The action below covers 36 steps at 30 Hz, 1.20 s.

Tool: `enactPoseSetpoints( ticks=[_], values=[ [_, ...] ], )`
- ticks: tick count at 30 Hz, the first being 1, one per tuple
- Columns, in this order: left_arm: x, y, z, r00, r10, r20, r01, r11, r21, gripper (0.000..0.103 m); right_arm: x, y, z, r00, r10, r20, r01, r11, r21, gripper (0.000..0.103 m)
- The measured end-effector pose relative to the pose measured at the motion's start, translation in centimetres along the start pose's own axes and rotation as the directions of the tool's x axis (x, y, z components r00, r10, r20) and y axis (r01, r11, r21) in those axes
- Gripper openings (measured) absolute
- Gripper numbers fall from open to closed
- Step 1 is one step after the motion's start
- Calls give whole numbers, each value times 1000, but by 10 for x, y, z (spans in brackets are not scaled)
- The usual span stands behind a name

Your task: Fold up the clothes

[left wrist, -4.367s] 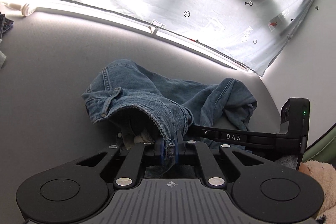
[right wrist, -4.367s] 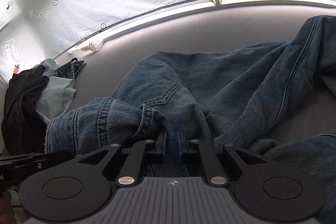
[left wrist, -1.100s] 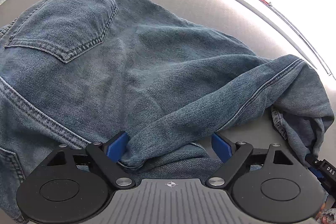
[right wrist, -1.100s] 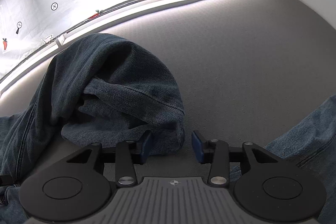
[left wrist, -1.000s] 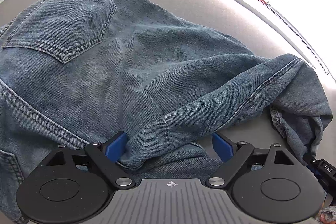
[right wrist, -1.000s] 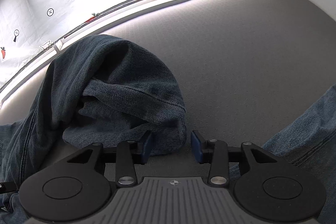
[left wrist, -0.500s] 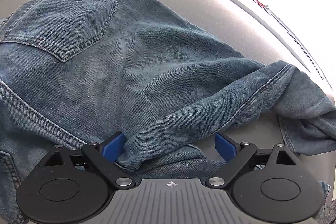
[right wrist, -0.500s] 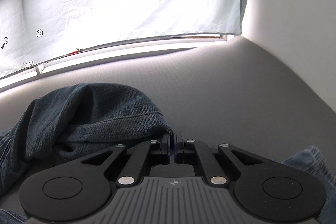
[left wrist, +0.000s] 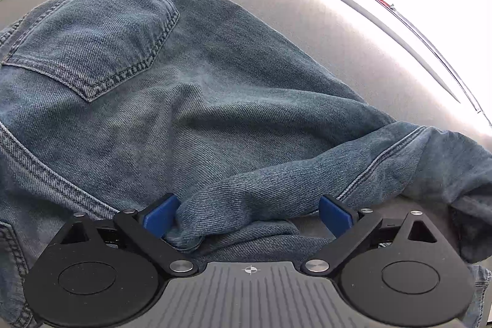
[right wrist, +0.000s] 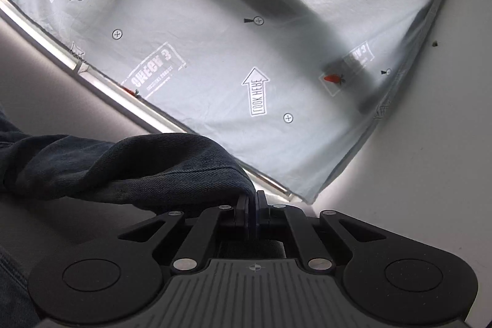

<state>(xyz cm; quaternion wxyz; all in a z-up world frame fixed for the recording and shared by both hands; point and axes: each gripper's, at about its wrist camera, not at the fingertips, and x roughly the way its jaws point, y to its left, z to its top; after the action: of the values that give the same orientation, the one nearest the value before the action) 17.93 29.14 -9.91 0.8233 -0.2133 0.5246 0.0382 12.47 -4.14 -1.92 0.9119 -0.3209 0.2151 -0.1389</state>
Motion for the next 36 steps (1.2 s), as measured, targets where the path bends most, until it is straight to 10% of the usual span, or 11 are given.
enactPoseSetpoints(
  ticks=[8, 15, 19, 29, 31, 33, 36],
  values=[
    [12, -22, -6, 998, 59, -15, -58, 997, 51, 103, -20, 18, -70, 924, 259, -281, -220, 962, 161, 7],
    [15, -29, -7, 995, 97, -32, -94, 993, 73, 103, -17, -60, -48, 954, 210, -216, -64, 842, 536, 46],
    [21, -31, -3, 994, 100, -42, -97, 993, 71, 103, 3, -88, -25, 961, 255, -103, -117, 721, 683, 52],
    [22, -38, -5, 993, 108, -44, -103, 989, 107, 103, 97, -43, 1, 830, 547, -114, -304, 614, 728, 71],
    [21, -38, -6, 993, 107, -40, -102, 989, 109, 103, 99, -40, -1, 814, 571, -110, -324, 603, 729, 53],
    [20, -39, -6, 994, 106, -36, -101, 989, 110, 103, 95, -40, -5, 810, 572, -132, -300, 597, 743, 11],
    [18, -38, -6, 994, 105, -31, -102, 991, 84, 103, 82, -47, -6, 830, 547, -106, -309, 611, 729, 6]
  ],
)
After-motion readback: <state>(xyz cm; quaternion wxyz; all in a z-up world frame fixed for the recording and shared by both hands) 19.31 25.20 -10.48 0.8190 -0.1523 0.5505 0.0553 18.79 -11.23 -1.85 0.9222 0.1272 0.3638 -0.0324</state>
